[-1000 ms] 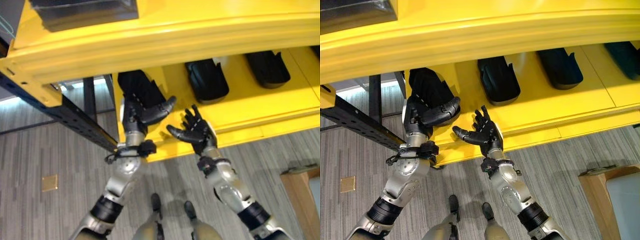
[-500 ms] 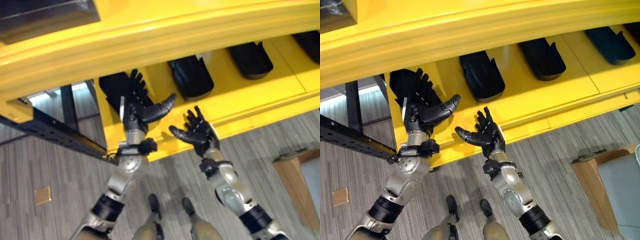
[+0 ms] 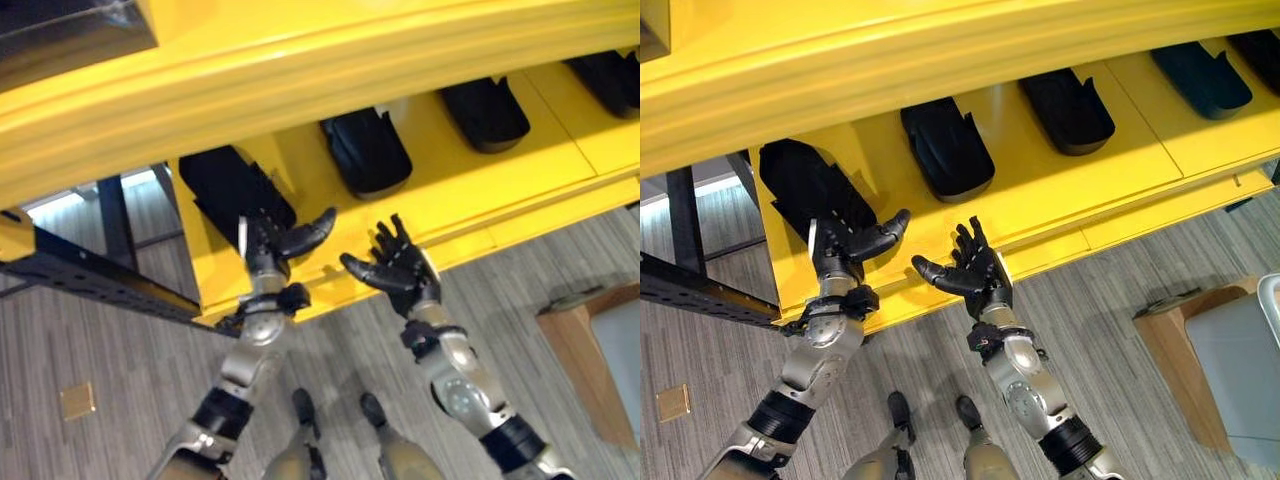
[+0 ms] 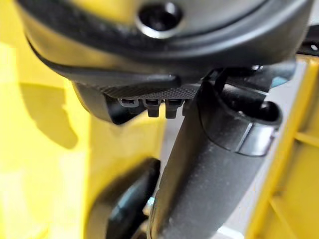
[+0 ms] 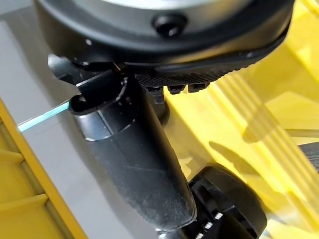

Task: Move parts from the plastic box to the shelf.

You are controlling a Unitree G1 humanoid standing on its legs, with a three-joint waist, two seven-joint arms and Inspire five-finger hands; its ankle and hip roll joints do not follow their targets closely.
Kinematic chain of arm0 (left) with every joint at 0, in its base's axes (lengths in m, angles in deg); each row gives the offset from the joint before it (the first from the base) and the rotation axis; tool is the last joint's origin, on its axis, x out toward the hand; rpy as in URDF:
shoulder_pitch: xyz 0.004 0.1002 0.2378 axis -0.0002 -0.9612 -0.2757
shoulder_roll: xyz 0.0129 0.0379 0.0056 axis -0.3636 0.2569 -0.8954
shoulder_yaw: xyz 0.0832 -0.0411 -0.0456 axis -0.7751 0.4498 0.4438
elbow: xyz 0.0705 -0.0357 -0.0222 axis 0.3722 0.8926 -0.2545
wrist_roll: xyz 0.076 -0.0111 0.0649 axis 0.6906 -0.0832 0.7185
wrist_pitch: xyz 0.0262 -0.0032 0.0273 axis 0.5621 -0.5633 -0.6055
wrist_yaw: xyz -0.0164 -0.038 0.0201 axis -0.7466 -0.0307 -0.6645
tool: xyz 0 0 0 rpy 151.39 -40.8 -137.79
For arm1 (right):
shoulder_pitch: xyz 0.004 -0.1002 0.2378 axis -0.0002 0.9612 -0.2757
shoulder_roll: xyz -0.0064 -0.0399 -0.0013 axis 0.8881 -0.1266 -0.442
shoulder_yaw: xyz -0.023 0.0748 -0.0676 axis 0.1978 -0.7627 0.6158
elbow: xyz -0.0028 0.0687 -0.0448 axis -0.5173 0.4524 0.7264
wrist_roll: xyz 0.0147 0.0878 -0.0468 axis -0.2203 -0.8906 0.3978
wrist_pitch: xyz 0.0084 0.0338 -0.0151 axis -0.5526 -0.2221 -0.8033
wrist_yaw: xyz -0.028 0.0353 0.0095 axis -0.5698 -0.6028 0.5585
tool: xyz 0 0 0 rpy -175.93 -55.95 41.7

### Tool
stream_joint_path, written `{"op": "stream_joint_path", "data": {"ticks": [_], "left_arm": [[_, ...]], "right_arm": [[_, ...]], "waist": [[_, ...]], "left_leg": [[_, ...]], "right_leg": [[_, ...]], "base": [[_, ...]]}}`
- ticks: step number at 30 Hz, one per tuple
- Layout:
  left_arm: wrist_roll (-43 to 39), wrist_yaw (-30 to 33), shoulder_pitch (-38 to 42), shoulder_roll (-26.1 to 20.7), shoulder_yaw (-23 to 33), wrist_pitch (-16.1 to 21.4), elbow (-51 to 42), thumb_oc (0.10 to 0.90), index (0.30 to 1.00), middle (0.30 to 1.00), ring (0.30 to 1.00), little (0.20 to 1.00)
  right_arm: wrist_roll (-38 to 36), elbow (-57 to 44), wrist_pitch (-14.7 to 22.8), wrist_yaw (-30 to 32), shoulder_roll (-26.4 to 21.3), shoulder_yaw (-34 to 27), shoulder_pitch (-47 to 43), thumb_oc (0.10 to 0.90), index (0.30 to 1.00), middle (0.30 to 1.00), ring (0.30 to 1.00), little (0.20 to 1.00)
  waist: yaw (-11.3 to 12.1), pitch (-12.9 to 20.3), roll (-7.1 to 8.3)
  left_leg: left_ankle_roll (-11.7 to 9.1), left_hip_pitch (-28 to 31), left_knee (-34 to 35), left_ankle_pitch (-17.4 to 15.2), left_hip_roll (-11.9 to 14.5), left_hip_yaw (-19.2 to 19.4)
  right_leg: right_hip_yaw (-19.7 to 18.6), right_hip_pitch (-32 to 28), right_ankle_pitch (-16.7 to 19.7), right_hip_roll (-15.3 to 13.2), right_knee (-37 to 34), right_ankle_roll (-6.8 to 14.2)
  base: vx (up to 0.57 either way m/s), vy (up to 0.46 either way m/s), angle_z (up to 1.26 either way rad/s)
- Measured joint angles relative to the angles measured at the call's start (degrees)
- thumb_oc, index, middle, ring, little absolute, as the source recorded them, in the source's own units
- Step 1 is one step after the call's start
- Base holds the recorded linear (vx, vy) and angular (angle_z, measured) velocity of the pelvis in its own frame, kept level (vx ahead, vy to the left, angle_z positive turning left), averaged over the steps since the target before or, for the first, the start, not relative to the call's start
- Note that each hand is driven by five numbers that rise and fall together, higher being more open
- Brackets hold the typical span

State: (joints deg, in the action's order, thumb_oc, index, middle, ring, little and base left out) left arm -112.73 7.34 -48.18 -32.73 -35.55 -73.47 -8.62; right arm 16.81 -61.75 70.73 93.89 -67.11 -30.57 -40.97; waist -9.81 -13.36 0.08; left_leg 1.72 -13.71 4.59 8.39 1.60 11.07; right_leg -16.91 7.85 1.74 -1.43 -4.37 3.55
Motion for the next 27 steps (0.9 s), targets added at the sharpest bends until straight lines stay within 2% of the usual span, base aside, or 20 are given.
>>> {"op": "stream_joint_path", "data": {"ticks": [5, 19, 27], "left_arm": [[2.7, 0.9, -0.4, 0.2, 2.6, 0.2, 2.3, 0.9, 1.0, 1.0, 1.0, 1.0], [9.3, -0.5, -0.3, -0.1, 3.7, -0.6, 5.2, 0.9, 1.0, 1.0, 1.0, 1.0], [15.4, -3.5, -1.2, -4.6, 5.3, -2.9, 7.3, 0.9, 1.0, 1.0, 1.0, 1.0]], "right_arm": [[-0.1, 0.0, 0.0, -0.1, 0.0, -0.2, 1.5, 0.9, 1.0, 1.0, 1.0, 1.0], [-0.5, -0.2, 1.2, -1.3, -0.1, -2.6, 5.1, 0.9, 1.0, 1.0, 1.0, 1.0], [-0.5, -0.2, 1.2, -3.1, -0.1, -3.7, 6.3, 0.9, 1.0, 1.0, 1.0, 1.0]], "waist": [[0.0, -0.4, 0.39], [-0.9, -0.4, 0.39], [-0.9, -0.3, 0.3]], "left_leg": [[0.0, 0.0, 0.0, 0.0, 0.3, 0.1], [-0.1, 0.0, 0.0, -0.1, 0.4, 0.5], [-0.1, 0.6, 0.0, -0.1, 0.4, 0.5]], "right_leg": [[-0.1, 0.1, 0.1, 0.3, 0.1, -0.2], [-0.4, 0.3, 0.2, 0.4, 0.3, -0.2], [-0.5, -0.3, 0.2, 0.3, 0.2, -0.2]], "base": [[0.0, 0.0, 0.0], [0.0, 0.0, -0.01], [0.0, 0.0, 0.0]]}}
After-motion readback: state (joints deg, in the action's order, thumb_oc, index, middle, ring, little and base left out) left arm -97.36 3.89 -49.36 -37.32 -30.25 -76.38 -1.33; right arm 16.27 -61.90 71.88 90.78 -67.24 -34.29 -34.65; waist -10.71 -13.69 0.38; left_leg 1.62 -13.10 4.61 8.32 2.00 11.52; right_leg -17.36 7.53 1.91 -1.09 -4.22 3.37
